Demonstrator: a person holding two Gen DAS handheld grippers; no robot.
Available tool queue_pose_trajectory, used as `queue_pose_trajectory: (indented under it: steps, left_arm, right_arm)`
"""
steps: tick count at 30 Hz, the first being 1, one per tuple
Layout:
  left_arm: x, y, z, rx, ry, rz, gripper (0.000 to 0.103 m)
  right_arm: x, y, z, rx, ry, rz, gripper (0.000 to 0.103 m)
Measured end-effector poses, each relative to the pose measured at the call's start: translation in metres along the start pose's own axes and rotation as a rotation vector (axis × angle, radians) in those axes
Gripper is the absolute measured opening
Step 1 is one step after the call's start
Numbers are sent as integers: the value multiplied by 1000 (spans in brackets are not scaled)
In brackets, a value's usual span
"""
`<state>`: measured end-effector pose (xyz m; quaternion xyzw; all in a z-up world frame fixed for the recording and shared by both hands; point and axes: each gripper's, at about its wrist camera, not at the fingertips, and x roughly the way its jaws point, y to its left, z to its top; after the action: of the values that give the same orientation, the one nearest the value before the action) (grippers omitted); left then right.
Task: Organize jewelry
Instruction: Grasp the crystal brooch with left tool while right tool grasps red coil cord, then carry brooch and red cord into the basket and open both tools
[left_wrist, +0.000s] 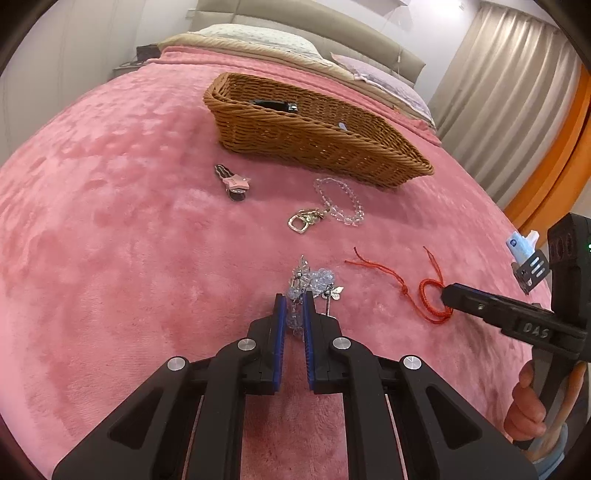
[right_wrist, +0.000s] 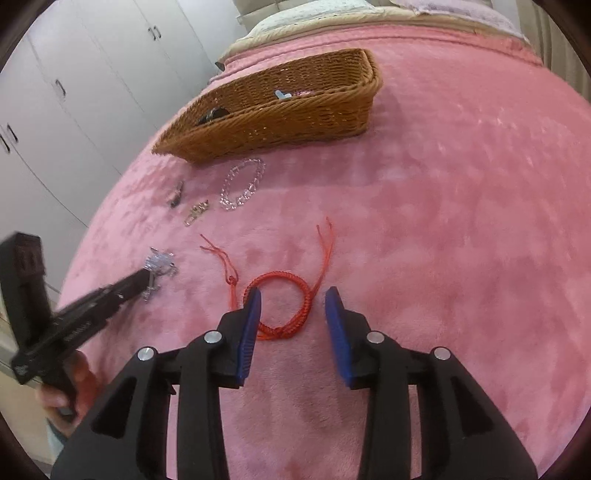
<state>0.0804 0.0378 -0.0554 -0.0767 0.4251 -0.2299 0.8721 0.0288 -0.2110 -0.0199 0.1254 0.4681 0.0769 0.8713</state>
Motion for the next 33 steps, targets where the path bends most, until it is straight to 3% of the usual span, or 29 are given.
queue_pose_trajectory:
  steps: [8,10,11,12,13,25,33]
  left_arm:
    - [-1,3,-3,-12,-6,-50,7]
    - [-1,2,-4,-8,-8,-56,7]
    - [-2,2,-4,-6,-10,-59,7]
    - [-3,1,-4,-3,-13,-62,7]
    - [-4,1,-4,0,-14,-66,7]
    - [-14,-4,-2,29,-37,-109,7]
    - [-20,5,-1,3,-37,-133,7]
  right_arm:
    - [14,30,-5,-145,-32,-138,43]
    - [15,37,-8,-191,-40,-176,37]
    - [14,39,-9,-203,-42,-177,29]
    - [13,41,-11,-216,-42,-172,11]
    - [12,43,-13,-229,-45,-172,7]
    - [-20,50,-5,-231,-151,-158,3]
    - [-28,40,2,-195,-169,-147,3]
